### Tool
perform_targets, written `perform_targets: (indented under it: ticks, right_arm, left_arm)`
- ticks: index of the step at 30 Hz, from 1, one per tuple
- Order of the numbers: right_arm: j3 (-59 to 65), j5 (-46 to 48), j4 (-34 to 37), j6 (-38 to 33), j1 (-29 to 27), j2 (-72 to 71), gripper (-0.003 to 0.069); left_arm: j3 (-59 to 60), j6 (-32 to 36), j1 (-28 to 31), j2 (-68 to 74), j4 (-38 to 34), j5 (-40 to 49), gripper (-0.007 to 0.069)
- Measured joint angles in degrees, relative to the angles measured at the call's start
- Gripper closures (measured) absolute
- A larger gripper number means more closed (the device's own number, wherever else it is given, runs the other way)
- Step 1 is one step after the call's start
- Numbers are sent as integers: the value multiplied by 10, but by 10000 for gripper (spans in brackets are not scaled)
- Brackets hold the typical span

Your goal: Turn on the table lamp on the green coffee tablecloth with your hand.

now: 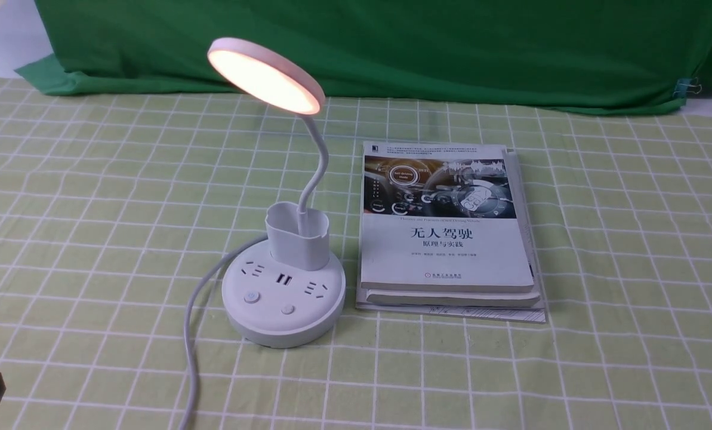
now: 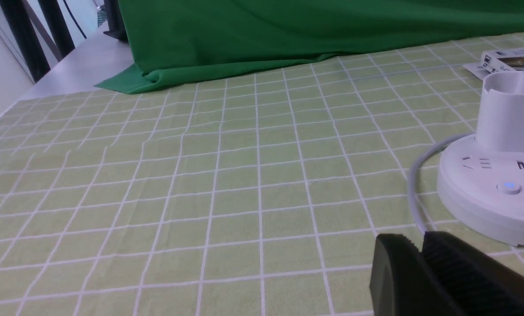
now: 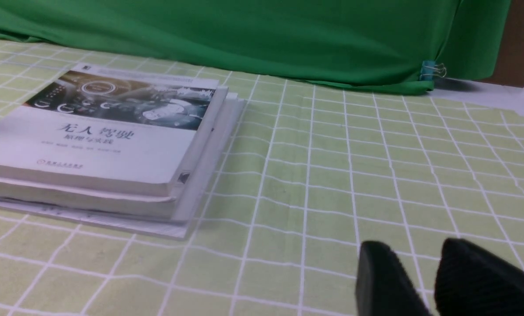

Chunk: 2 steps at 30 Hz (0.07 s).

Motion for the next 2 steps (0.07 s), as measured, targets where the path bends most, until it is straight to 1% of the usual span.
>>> perform_targets:
  ticks: [2]
  right_arm:
    - [0, 0, 0, 0, 0, 0, 414]
  left_arm:
    - [0, 0, 0, 0, 0, 0, 559]
